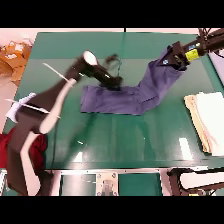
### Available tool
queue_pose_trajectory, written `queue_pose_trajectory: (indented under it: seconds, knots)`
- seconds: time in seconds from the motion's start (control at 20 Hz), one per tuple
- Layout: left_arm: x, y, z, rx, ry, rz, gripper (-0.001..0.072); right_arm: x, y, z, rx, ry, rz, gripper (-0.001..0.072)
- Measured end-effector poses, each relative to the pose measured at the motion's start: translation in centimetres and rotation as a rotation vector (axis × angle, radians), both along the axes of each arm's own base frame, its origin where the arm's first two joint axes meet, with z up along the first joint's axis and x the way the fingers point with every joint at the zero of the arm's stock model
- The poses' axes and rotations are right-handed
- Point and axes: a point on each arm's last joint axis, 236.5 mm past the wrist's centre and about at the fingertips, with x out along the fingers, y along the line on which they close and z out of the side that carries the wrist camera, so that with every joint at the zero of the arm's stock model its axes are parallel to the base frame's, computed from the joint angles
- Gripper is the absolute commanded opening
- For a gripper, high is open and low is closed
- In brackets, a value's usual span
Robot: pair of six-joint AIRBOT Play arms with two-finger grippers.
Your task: Fold the shirts.
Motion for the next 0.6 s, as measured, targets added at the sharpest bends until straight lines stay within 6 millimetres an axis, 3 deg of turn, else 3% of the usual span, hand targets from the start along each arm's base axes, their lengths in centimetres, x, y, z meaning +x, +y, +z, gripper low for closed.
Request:
queue_pose_trajectory:
  seconds: [0.2, 0.3, 0.35, 0.4, 0.45, 0.55, 0.6]
  knots:
    - [2.4, 10.3, 5.9, 0.076, -0.077, 0.108, 0.002, 0.5, 7.0, -1.0, 0.024, 0.006, 0.033, 0.0018]
    - [2.8, 13.7, 8.1, 0.09, -0.107, 0.158, 0.002, 0.9, 12.5, -3.2, 0.041, 0.026, 0.055, 0.0019]
    - [2.7, 15.0, 8.7, 0.101, -0.108, 0.171, 0.002, 0.9, 15.4, -4.7, 0.05, 0.039, 0.066, 0.0127]
    - [2.7, 16.0, 9.2, 0.105, -0.115, 0.188, 0.002, 1.0, 18.8, -6.7, 0.06, 0.052, 0.071, 0.0345]
    - [2.6, 16.8, 9.5, 0.11, -0.112, 0.196, 0.002, 1.0, 22.0, -8.6, 0.071, 0.054, 0.074, 0.0442]
    - [2.3, 17.7, 9.3, 0.123, -0.097, 0.2, 0.002, 0.8, 28.6, -12.2, 0.118, 0.046, 0.062, 0.0437]
    - [2.1, 17.9, 9.4, 0.124, -0.094, 0.2, 0.0019, 0.6, 30.7, -13.4, 0.136, 0.042, 0.053, 0.0388]
